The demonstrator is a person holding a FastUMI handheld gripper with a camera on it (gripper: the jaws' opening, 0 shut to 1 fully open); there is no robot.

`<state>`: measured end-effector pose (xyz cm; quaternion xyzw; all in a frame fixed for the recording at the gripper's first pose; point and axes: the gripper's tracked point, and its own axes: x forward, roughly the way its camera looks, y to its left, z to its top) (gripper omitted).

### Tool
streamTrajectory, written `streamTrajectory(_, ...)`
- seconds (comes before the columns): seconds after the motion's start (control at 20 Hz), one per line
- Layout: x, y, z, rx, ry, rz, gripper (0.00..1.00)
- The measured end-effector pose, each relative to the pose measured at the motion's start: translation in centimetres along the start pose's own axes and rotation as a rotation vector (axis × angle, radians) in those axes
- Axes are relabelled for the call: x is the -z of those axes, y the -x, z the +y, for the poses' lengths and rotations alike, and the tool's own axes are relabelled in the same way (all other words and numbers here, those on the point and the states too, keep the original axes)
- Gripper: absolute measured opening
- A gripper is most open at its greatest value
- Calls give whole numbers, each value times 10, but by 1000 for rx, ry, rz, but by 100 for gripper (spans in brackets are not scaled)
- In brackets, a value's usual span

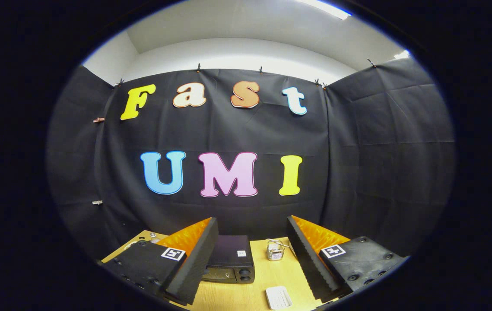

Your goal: Open the toaster oven, put the food inside, and close the toaster oven door.

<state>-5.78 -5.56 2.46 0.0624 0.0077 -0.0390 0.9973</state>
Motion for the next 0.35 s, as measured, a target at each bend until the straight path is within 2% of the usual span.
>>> streamTrajectory(0.35, 2, -1, -13, 19, -23, 10, 98)
